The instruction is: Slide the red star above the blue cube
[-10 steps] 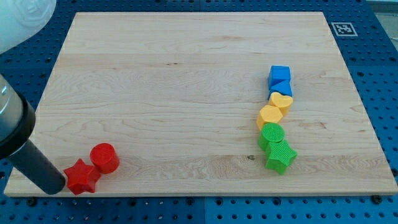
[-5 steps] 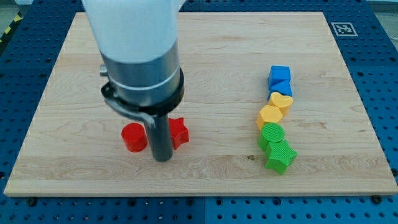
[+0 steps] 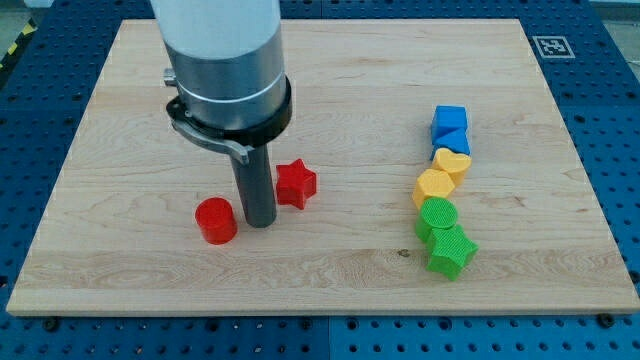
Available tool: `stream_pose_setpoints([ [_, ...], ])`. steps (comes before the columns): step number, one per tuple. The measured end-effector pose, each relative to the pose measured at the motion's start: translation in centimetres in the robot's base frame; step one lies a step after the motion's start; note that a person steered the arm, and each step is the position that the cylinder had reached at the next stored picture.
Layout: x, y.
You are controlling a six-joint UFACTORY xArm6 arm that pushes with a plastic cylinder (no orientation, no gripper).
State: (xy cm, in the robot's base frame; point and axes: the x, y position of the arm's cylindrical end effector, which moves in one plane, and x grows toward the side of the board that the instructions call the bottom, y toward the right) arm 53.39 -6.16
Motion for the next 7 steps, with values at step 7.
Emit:
stream_pose_setpoints([
  [7,-11.3,6.7],
])
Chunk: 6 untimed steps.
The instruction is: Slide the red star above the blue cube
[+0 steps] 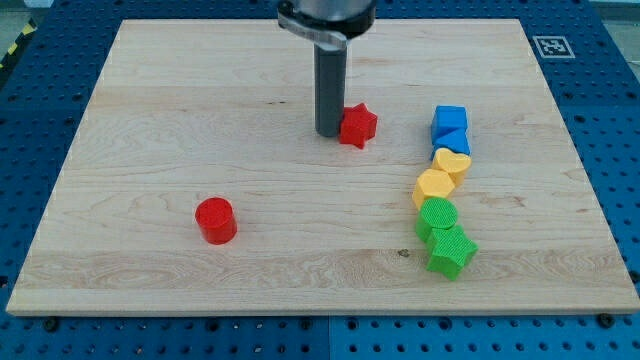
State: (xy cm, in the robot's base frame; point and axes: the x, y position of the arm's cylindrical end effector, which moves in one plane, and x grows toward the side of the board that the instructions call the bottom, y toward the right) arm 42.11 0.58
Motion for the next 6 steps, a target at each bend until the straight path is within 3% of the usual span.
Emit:
stream_pose_setpoints([
  [1,1.6,1.9],
  [3,-3.6,6.1],
  [5,-3.2,-1.1],
  [6,-5.4,-0.6],
])
